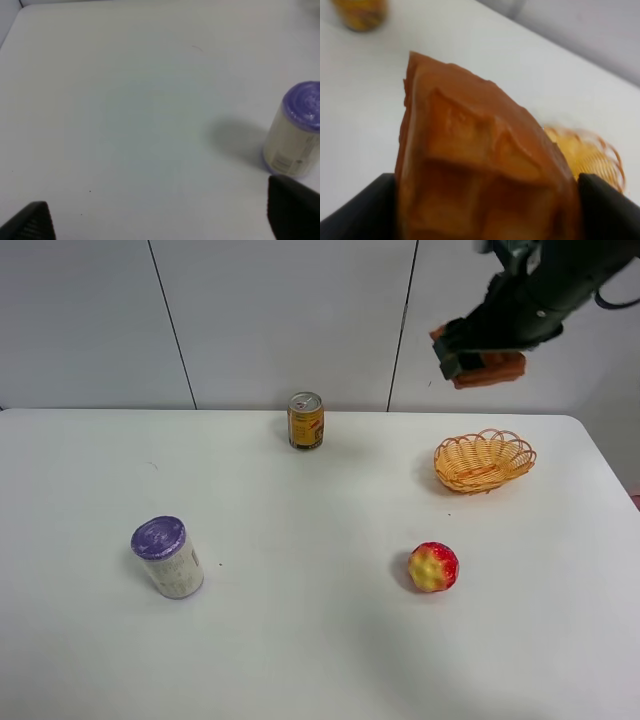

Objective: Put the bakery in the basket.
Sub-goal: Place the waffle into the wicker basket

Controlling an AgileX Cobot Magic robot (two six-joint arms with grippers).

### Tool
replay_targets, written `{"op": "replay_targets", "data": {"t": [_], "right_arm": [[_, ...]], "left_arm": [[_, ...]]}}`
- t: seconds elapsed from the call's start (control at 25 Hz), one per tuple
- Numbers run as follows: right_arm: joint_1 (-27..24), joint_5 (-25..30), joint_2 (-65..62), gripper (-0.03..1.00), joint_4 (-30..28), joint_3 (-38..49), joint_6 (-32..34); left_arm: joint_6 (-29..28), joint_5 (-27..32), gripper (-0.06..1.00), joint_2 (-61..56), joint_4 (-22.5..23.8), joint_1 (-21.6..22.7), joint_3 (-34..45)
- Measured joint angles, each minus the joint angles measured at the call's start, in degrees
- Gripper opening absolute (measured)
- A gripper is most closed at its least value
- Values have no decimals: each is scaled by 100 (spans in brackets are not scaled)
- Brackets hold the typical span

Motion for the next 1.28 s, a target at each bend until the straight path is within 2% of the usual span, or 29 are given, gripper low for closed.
{"op": "replay_targets", "data": {"t": [0.16,0.32,0.6,0.92,1.08,1.28], "right_arm": [[-585,-928,-306,69,80,1255,42],[-927,-1722,-178,69,95,1797,29],[-1299,-2809,717,69,-160,1821,-101],[-1465,-3984,1997,69,-143,1840,-484],[-1515,-4301,2202,69,-4,1840,-503],[-1578,-4400,2242,69,2,1840,-521]], "left_arm": [[0,0,84,0,0,0,0],[0,0,84,0,0,0,0],[0,0,84,0,0,0,0],[0,0,84,0,0,0,0],[0,0,84,0,0,0,0],[0,0,84,0,0,0,0]]}}
